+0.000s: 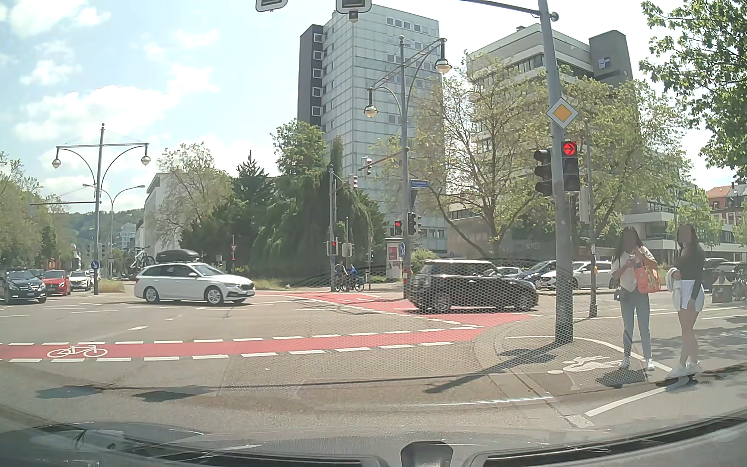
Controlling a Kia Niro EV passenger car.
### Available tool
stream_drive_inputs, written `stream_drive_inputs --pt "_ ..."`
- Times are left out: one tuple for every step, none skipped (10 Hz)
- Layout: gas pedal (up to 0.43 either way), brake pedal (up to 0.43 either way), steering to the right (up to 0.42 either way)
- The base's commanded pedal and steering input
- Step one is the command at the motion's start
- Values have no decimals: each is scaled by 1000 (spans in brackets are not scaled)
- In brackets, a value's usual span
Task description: Follow the waypoints while adhering to traffic rules and regulations
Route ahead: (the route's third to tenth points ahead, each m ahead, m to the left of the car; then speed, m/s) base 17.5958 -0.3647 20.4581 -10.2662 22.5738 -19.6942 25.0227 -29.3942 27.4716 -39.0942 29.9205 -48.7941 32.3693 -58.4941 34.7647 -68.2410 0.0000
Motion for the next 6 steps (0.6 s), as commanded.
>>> stream_drive_inputs --pt "0 268 -59" --pt "0 262 -59" --pt "0 268 -60" --pt "0 262 -61" --pt "0 268 -63" --pt "0 268 -64"
